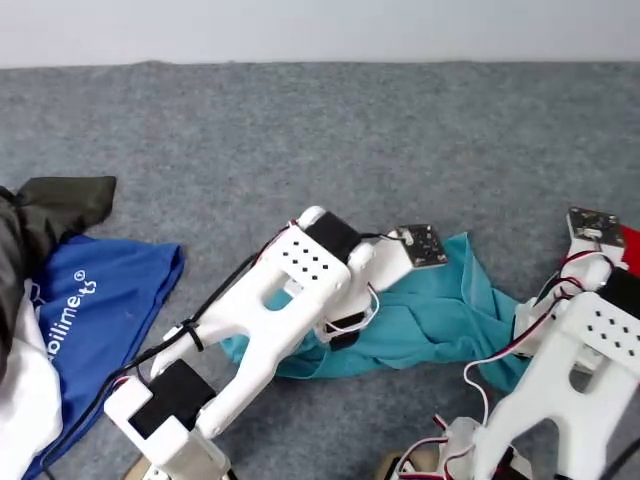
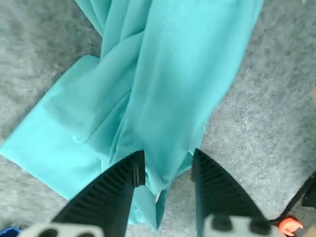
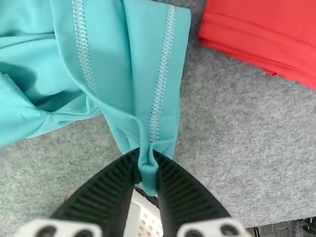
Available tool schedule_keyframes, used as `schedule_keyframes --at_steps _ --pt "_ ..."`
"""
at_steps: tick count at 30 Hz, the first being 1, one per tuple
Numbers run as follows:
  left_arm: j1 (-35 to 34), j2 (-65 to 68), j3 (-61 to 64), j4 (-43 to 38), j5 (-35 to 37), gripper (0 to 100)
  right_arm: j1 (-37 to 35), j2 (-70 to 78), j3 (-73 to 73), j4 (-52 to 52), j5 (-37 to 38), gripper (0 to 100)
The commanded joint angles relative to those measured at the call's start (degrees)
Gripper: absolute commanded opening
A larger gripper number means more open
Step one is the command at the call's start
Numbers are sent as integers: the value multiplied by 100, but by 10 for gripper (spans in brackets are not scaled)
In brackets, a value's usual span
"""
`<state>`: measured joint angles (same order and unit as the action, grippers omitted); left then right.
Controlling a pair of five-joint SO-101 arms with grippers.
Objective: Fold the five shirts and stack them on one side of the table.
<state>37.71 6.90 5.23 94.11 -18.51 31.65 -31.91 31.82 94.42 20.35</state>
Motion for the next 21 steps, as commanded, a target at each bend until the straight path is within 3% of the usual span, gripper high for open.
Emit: schedule_keyframes --at_steps 1,12,21 --pt "-9 -220 -207 -26 -26 170 48 -198 -18 75 35 9" --pt "-862 -220 -110 -352 -53 171 66 -207 -18 84 18 9" --pt "-695 -220 330 -448 -62 171 48 -207 -18 84 0 9"
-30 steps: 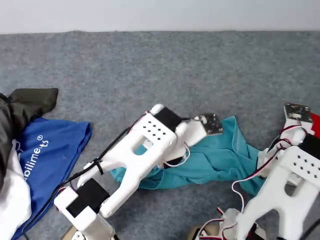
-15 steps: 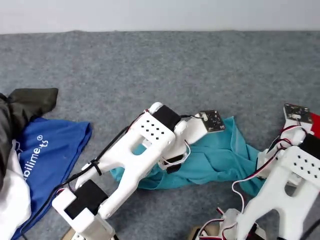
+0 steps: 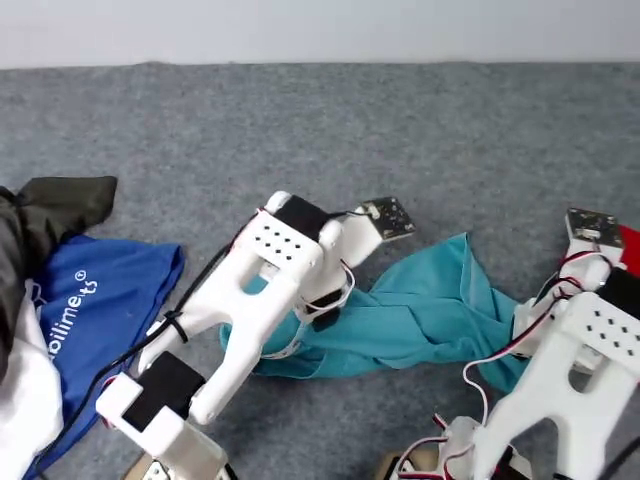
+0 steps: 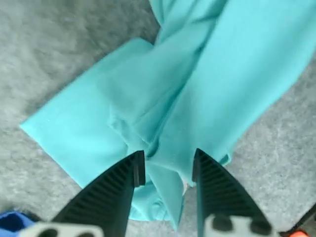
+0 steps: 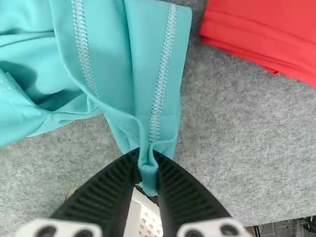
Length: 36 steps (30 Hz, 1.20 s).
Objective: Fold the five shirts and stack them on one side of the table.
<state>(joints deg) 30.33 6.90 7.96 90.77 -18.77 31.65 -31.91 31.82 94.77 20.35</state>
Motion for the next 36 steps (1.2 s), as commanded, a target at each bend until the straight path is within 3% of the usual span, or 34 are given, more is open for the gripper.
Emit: schedule_keyframes --at_steps 1,10,15,21,29,36 --pt "26 -220 136 -185 -35 171 48 -207 -18 48 0 9" --pt "35 -229 752 -738 9 159 75 -207 -18 48 18 9" --pt "211 -281 743 -703 -18 25 75 -207 -18 48 26 9" --pt "360 -448 541 -70 -26 14 75 -207 -18 40 26 9" --pt "-53 -2110 -435 668 -26 14 75 -207 -18 40 26 9" --pt "-97 -2778 -488 932 0 14 48 -207 -18 40 26 9"
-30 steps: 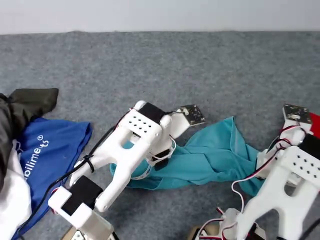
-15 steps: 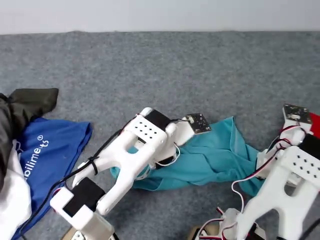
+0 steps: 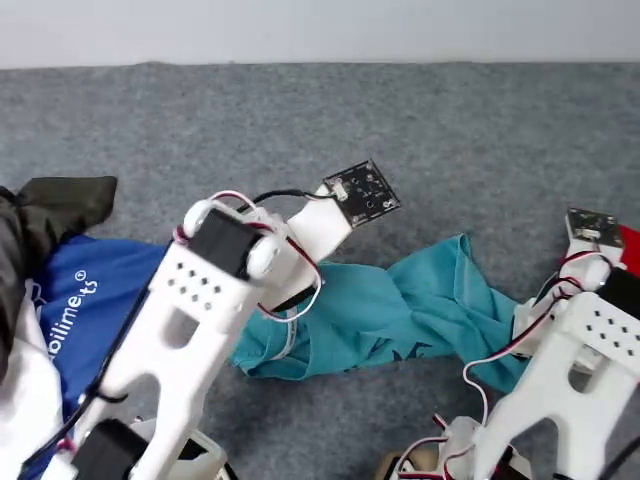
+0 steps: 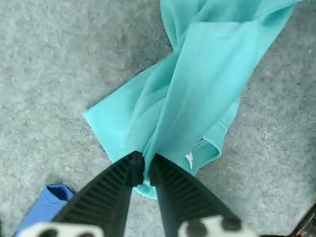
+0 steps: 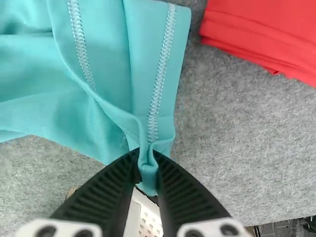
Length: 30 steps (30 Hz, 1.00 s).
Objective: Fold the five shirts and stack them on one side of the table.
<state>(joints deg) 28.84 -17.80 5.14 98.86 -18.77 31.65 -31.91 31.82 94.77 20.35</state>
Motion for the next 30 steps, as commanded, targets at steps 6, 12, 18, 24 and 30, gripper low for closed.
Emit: schedule_keyframes --at_steps 6,12,18,24,30 --pt "589 -299 453 -202 0 14 57 -207 -18 4 26 9" --pt "1160 -299 2255 -1644 9 14 75 -163 -18 -215 9 9" --pt "1196 -299 3556 -2664 -9 14 84 -163 -18 -180 26 9" --pt "1204 -308 3732 -2321 -18 15 84 -154 -18 -163 26 9" --pt "1204 -308 3741 -1996 -26 133 75 -154 -18 -198 26 9"
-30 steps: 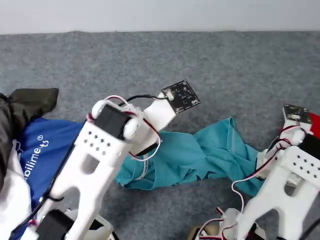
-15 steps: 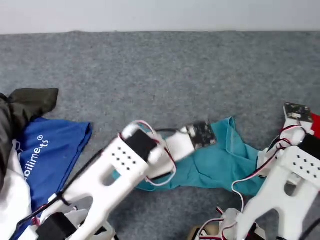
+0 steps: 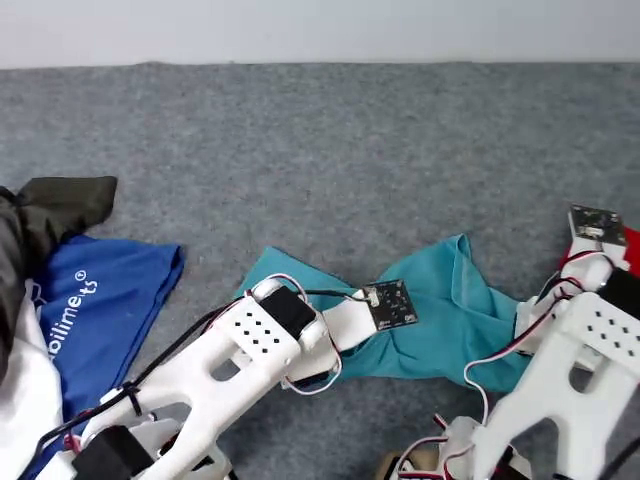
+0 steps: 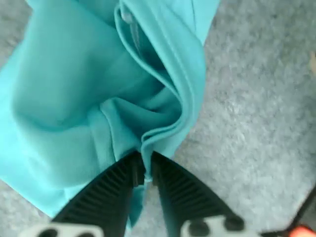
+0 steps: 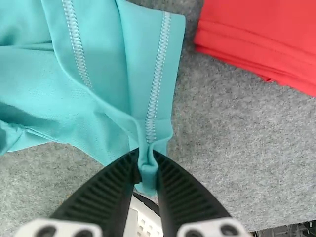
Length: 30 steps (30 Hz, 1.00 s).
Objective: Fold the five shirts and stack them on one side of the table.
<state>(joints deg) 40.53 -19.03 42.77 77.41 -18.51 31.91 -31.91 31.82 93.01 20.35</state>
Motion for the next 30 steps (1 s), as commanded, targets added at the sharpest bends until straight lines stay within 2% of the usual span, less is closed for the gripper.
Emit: schedule_keyframes --at_steps 1,5,15,30 --pt "35 -185 -22 149 -53 158 40 -154 -18 -22 26 9" --pt "35 -185 -22 88 -53 202 31 -154 -18 4 26 9" --pt "-18 -176 48 -185 -53 205 31 -154 -18 22 9 9" --pt "-448 -158 31 -765 -35 206 22 -154 -18 22 18 9"
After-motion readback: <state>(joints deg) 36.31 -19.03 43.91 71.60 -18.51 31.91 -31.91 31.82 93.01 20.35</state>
